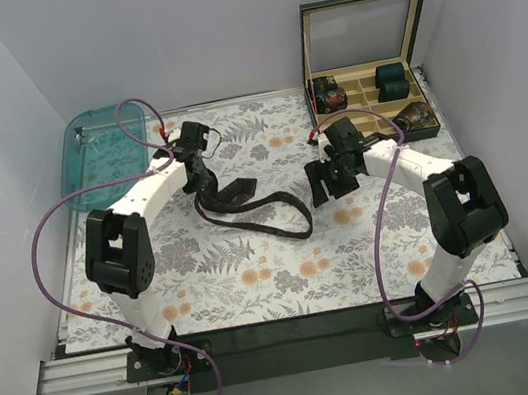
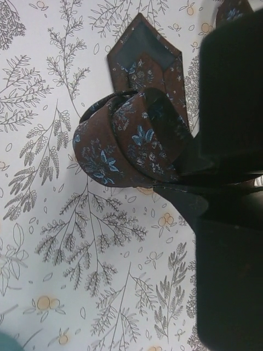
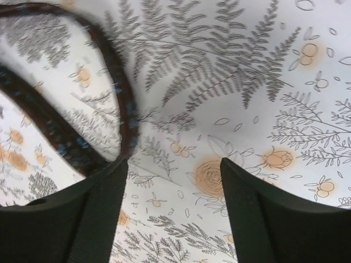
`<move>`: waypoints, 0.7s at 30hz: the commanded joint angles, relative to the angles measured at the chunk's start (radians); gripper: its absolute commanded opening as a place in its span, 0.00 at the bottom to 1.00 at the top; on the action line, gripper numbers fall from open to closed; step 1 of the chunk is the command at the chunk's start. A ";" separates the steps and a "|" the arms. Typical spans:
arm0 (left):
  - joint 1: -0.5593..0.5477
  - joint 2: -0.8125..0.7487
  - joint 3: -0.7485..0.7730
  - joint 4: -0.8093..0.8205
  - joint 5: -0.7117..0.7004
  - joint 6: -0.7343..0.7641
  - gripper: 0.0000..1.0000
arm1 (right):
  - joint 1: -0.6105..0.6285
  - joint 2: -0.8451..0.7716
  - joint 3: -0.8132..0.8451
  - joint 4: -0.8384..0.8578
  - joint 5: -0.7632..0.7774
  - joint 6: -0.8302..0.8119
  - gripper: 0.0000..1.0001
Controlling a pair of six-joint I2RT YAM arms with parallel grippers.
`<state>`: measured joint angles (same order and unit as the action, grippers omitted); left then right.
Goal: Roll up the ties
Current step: Flatten the tie
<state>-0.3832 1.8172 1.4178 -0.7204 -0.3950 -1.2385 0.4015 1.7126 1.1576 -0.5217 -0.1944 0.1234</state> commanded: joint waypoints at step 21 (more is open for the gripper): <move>-0.006 0.106 0.178 -0.074 0.053 0.019 0.00 | 0.293 -0.116 -0.211 0.207 0.076 -0.245 0.87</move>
<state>-0.3859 1.9442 1.5665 -0.7834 -0.3538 -1.2282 0.6502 1.5635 0.9352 -0.3710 -0.2020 -0.1093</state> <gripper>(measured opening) 0.043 0.875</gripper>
